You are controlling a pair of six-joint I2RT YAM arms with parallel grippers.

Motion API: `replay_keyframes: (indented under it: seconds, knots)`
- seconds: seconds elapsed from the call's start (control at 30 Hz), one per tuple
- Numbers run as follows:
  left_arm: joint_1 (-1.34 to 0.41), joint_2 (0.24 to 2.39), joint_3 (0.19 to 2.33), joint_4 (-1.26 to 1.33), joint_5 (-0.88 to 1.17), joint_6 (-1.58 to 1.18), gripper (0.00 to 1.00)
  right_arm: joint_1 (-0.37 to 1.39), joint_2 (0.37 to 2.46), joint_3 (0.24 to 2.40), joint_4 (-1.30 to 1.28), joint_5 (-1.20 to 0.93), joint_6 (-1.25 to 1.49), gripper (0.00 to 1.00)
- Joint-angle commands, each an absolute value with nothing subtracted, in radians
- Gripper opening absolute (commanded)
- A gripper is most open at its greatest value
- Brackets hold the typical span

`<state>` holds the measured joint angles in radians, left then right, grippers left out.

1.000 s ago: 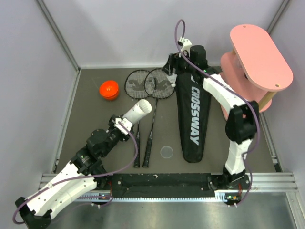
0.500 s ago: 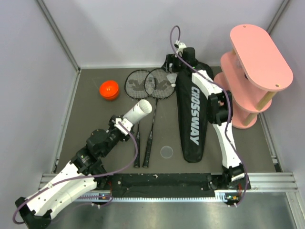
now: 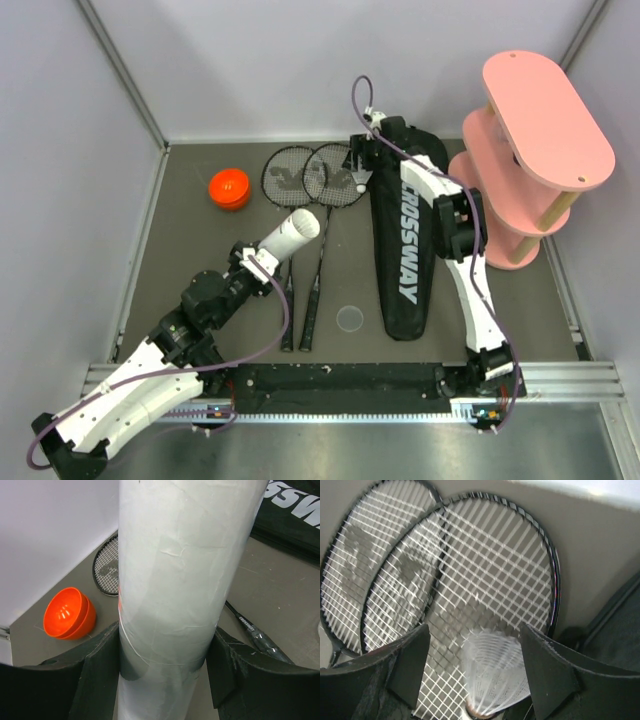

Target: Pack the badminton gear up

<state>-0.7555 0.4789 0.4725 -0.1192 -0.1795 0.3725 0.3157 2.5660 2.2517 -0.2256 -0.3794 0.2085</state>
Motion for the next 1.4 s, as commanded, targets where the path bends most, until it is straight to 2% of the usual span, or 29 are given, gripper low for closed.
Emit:
replay_keyframes:
  seconds: [0.0, 0.2, 0.43, 0.77, 0.93, 1.1, 1.13, 1.23, 1.37]
  knots:
    - [-0.758, 0.459, 0.48, -0.029, -0.169, 0.373, 0.0, 0.307, 2.419, 2.151, -0.262, -0.359, 0.181, 0.7]
    - [-0.761, 0.456, 0.482, -0.031, -0.17, 0.373, 0.0, 0.307, 2.261, 1.962, -0.293, -0.411, 0.202, 0.59]
    - [-0.759, 0.446, 0.482, -0.032, -0.169, 0.373, 0.0, 0.31, 2.125, 1.702, -0.214, -0.498, 0.261, 0.58]
    - [-0.759, 0.451, 0.482, -0.037, -0.164, 0.371, 0.0, 0.308, 2.163, 1.697, -0.193, -0.571, 0.298, 0.54]
    - [-0.759, 0.466, 0.483, -0.034, -0.155, 0.371, 0.0, 0.308, 2.189, 1.654, -0.077, -0.56, 0.398, 0.48]
    - [-0.759, 0.465, 0.485, -0.038, -0.158, 0.37, 0.0, 0.308, 2.224, 1.635, 0.05, -0.569, 0.507, 0.29]
    - [-0.759, 0.46, 0.482, -0.037, -0.16, 0.37, 0.0, 0.308, 2.224, 1.634, 0.055, -0.566, 0.521, 0.18]
    - [-0.759, 0.459, 0.472, -0.02, -0.17, 0.373, 0.0, 0.31, 2.198, 1.625, 0.057, -0.561, 0.555, 0.0]
    - [-0.759, 0.488, 0.48, -0.028, -0.157, 0.373, 0.0, 0.325, 2.076, 1.539, 0.019, -0.516, 0.514, 0.0]
